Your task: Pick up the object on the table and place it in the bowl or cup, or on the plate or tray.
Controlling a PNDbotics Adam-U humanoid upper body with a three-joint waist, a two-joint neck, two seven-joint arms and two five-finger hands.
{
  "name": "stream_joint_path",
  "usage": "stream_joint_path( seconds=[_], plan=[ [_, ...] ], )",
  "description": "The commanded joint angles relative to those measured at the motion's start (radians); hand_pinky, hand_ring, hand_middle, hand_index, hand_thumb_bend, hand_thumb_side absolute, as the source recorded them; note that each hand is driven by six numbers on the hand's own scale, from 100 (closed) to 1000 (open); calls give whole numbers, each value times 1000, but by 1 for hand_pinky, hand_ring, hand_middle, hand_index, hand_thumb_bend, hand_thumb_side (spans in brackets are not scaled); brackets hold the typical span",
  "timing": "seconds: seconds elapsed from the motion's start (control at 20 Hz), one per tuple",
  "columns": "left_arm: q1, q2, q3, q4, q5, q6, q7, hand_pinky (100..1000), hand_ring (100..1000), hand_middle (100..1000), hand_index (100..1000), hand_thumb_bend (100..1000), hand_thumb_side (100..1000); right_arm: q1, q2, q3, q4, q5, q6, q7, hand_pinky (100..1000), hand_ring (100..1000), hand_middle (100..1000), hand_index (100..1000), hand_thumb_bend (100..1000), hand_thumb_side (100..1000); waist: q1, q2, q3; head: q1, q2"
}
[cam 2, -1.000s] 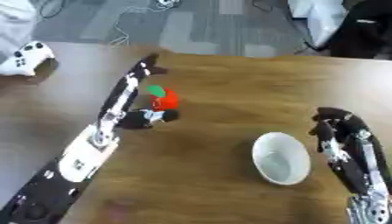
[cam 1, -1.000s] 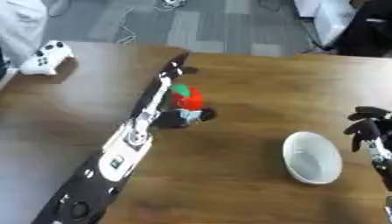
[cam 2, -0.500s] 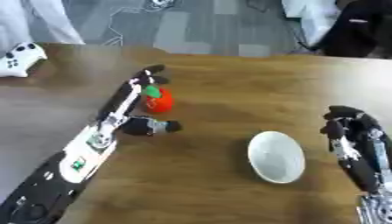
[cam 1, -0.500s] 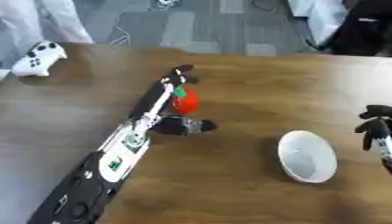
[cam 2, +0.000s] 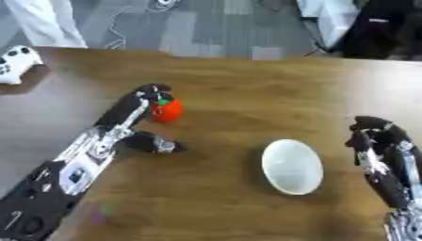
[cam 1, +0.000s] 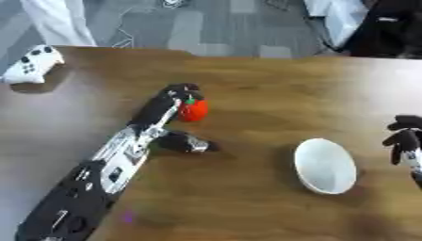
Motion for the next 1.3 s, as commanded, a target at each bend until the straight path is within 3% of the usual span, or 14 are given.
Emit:
stream_joint_path(
  seconds=[0.05, 0.4, 0.55, 0.6, 0.65, 0.7, 1.1, 1.15, 1.3],
  plan=[
    [-35, 57, 8, 12, -61, -16, 7, 1000, 894, 863, 845, 739, 713, -5, -22, 5, -16, -16, 0, 12, 228, 465, 576, 732, 480, 591, -2, -10, -5, 12, -5],
    [-120, 107, 8, 98, -137, -48, 59, 1000, 784, 837, 849, 712, 703, -8, -22, 14, -11, -29, 0, 31, 225, 463, 575, 731, 480, 589, -5, -7, -17, 32, -11],
    [-166, 118, 7, 141, -168, -68, 65, 944, 738, 826, 853, 717, 707, -9, -22, 18, -8, -31, 0, 38, 224, 462, 574, 727, 481, 588, -7, -6, -22, 42, -20],
    [-181, 120, 7, 154, -175, -73, 67, 940, 735, 824, 853, 620, 735, -10, -22, 19, -7, -32, 0, 41, 224, 462, 574, 726, 480, 584, -7, -5, -24, 44, -22],
    [-195, 122, 8, 167, -180, -77, 68, 937, 731, 822, 852, 720, 708, -11, -21, 20, -6, -32, -1, 43, 224, 461, 574, 725, 481, 588, -8, -5, -26, 47, -23],
    [-207, 123, 9, 181, -184, -81, 69, 936, 729, 821, 852, 720, 707, -11, -21, 21, -6, -33, -1, 46, 224, 461, 574, 724, 481, 588, -8, -5, -28, 49, -24],
    [-262, 96, 12, 280, -212, -106, 88, 939, 721, 784, 813, 677, 635, -25, -18, 28, -6, -38, -2, 58, 222, 460, 573, 719, 481, 585, -7, 11, -50, 63, -39],
    [-264, 94, 12, 286, -216, -110, 93, 924, 716, 772, 799, 632, 576, -27, -19, 28, -5, -39, -3, 59, 221, 460, 572, 718, 481, 583, -7, 14, -53, 64, -40],
    [-271, 87, 12, 303, -224, -116, 107, 910, 713, 763, 789, 612, 540, -32, -21, 29, -5, -41, -3, 61, 220, 459, 572, 717, 481, 582, -7, 23, -60, 66, -40]
  ],
)
